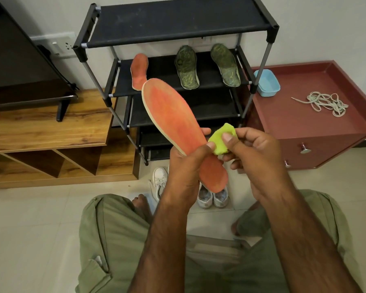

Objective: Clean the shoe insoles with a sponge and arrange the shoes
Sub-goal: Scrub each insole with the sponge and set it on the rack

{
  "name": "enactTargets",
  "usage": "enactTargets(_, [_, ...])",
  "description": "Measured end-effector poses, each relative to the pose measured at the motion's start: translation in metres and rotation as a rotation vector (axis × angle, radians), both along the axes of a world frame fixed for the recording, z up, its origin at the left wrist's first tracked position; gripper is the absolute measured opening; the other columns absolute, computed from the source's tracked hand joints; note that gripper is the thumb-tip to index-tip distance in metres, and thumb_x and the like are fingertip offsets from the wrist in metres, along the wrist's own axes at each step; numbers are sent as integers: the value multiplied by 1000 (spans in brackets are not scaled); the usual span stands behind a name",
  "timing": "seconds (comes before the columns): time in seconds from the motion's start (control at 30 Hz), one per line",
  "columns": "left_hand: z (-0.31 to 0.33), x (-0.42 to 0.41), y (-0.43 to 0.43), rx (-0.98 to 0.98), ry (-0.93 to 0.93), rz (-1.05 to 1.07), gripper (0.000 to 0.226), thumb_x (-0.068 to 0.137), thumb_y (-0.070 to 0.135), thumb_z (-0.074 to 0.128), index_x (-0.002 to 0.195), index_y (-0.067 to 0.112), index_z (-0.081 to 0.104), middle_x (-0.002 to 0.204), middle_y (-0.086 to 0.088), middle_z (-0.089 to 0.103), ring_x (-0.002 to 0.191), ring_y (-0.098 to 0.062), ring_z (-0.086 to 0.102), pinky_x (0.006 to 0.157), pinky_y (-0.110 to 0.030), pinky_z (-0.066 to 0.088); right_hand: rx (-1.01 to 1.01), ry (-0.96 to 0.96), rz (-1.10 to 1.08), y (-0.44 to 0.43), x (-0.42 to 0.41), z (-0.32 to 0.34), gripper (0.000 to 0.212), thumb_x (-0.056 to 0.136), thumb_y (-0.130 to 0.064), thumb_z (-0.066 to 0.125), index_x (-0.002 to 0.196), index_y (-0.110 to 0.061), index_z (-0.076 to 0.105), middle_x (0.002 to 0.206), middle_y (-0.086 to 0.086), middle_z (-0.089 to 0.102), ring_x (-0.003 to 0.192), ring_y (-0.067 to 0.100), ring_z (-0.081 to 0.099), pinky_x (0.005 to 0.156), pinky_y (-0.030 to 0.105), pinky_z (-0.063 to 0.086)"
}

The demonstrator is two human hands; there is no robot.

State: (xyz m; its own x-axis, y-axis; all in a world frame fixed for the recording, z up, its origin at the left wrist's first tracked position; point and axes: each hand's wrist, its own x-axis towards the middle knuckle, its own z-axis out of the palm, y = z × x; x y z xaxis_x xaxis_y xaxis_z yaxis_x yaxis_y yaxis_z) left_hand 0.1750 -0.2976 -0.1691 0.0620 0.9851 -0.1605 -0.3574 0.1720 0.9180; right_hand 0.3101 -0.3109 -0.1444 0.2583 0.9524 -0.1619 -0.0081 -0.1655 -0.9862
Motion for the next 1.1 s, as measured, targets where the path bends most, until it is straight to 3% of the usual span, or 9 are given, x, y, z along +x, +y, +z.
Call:
enactTargets(0.13, [-2, 0, 0, 7, -8, 22, 27, 91, -1, 67, 112, 16, 72, 96, -5, 72, 94, -20, 67, 82, -39, 54, -39, 69, -28, 0, 0, -1, 28, 106, -35, 55, 97, -18, 76, 76, 9, 76, 60, 16, 68, 48, 22, 48])
enactTargets(0.2, [0, 2, -1, -7, -17, 30, 28, 92, -3, 64, 111, 16, 72, 97, -6, 72, 96, -22, 67, 81, -40, 56, -46, 60, -59, 1, -1, -2, 27, 105, -37, 56, 97, -21, 76, 78, 6, 77, 64, 14, 70, 49, 22, 49])
enactTargets(0.27, [1, 2, -2, -14, -47, 20, 29, 93, -7, 60, 110, 14, 71, 96, -7, 71, 92, -22, 68, 76, -40, 60, -16, 74, -32, 1, 2, -2, 13, 101, -28, 65, 105, -21, 75, 86, 1, 79, 70, 11, 71, 51, 21, 51])
enactTargets(0.4, [1, 2, -1, 4, 13, 54, 29, 93, -6, 62, 108, 17, 71, 91, -1, 72, 89, -15, 69, 78, -35, 58, 65, 90, 72, -1, 4, -2, 35, 92, -4, 73, 123, -17, 67, 95, 4, 79, 76, 16, 75, 58, 25, 56])
enactTargets(0.63, [4, -4, 0, 115, 173, 70, 25, 90, 0, 72, 106, 19, 68, 79, 13, 68, 80, -2, 68, 72, -18, 55, 89, -157, -137, -1, 5, -4, 17, 84, -23, 85, 95, -26, 72, 81, -8, 78, 67, 8, 75, 56, 24, 56])
enactTargets(0.77, [8, 4, -4, 120, 174, -70, 17, 89, 4, 76, 102, 14, 73, 92, 1, 76, 92, -14, 74, 77, -24, 58, 134, -205, -71, -3, 0, 0, 15, 86, -36, 81, 88, -22, 75, 76, -7, 76, 69, 10, 74, 56, 24, 57])
enactTargets(0.87, [7, 3, -1, 137, 122, -31, 22, 87, -1, 77, 107, 5, 71, 96, -10, 77, 94, -20, 75, 79, -26, 58, 126, -98, 47, -4, 3, 4, 5, 93, -26, 75, 98, -26, 76, 84, -8, 78, 76, 8, 75, 57, 18, 55])
enactTargets(0.97, [5, 0, 1, 150, 144, 4, 27, 86, -3, 77, 111, 5, 69, 97, -10, 77, 96, -22, 75, 83, -29, 58, 139, -106, 98, -3, 3, 1, 30, 97, -3, 67, 102, -32, 73, 93, -10, 79, 85, 9, 76, 61, 20, 57])
enactTargets(1.1, [4, 0, -1, 137, 152, 11, 24, 86, 2, 78, 106, 14, 71, 93, 0, 77, 94, -15, 74, 79, -26, 58, 156, -143, -1, -1, 0, -2, 7, 93, -15, 76, 94, -21, 77, 84, -6, 78, 76, 10, 75, 57, 18, 56])
